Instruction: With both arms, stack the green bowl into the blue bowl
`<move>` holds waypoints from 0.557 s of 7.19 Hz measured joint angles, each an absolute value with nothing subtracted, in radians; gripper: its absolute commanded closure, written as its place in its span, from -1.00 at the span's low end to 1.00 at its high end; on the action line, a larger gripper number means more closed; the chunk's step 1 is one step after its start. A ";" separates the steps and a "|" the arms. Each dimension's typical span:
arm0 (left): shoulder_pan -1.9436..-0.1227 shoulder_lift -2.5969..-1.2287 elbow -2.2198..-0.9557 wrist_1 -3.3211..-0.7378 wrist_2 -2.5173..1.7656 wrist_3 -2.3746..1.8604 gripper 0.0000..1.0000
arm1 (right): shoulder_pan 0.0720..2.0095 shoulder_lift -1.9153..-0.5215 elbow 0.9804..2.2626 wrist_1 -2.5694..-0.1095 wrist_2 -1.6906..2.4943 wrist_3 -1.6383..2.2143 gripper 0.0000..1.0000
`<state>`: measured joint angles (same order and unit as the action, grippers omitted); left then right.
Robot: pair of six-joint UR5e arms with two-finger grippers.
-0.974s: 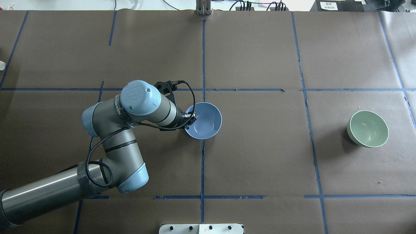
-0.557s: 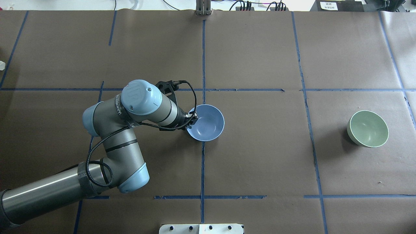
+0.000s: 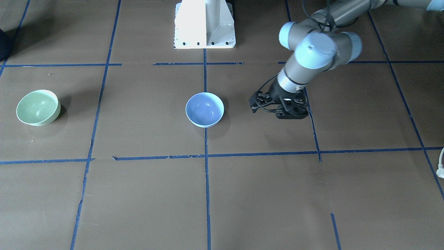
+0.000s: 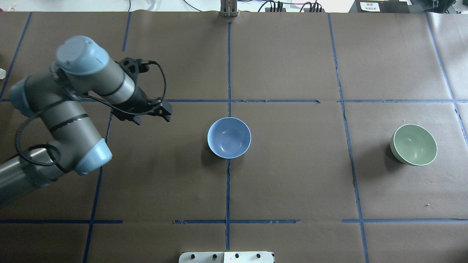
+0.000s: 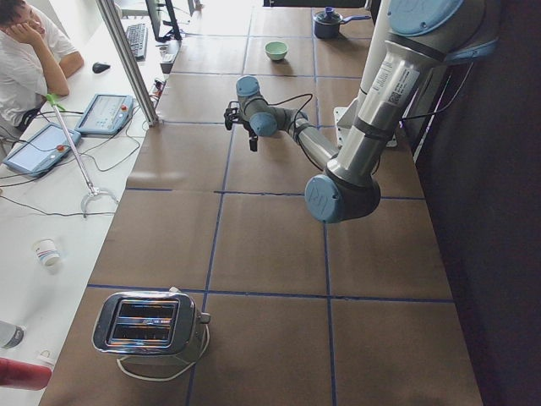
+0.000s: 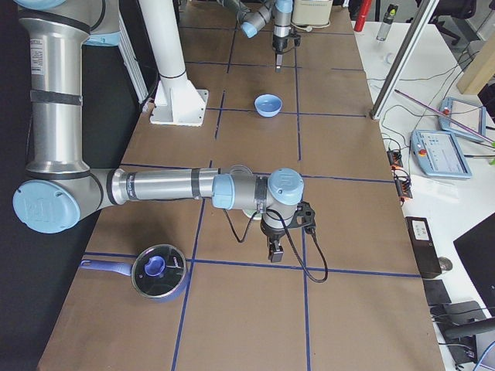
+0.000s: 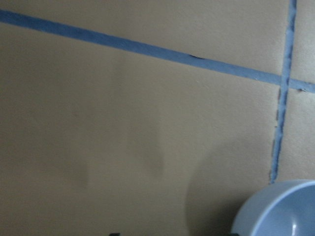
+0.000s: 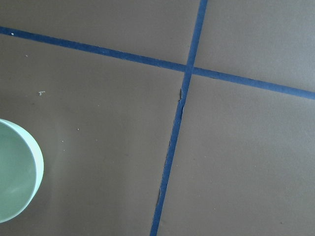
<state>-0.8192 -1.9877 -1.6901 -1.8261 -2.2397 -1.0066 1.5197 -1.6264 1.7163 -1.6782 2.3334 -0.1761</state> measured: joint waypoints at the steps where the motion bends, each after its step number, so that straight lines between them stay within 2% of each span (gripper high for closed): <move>1: -0.932 -1.884 -1.702 -1.819 -2.312 -0.789 -1.00 | 1.519 -1.622 1.717 -1.678 2.362 -0.176 -1.00; 4: -1.313 -1.632 -1.680 -1.708 -2.378 -0.114 -1.00 | 1.494 -1.611 1.719 -1.592 2.393 -0.081 -0.98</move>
<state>-1.3129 -1.6320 -1.6805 -1.7076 -2.3778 -0.1141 1.4941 -1.6113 1.7193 -1.5920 2.3930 -0.0812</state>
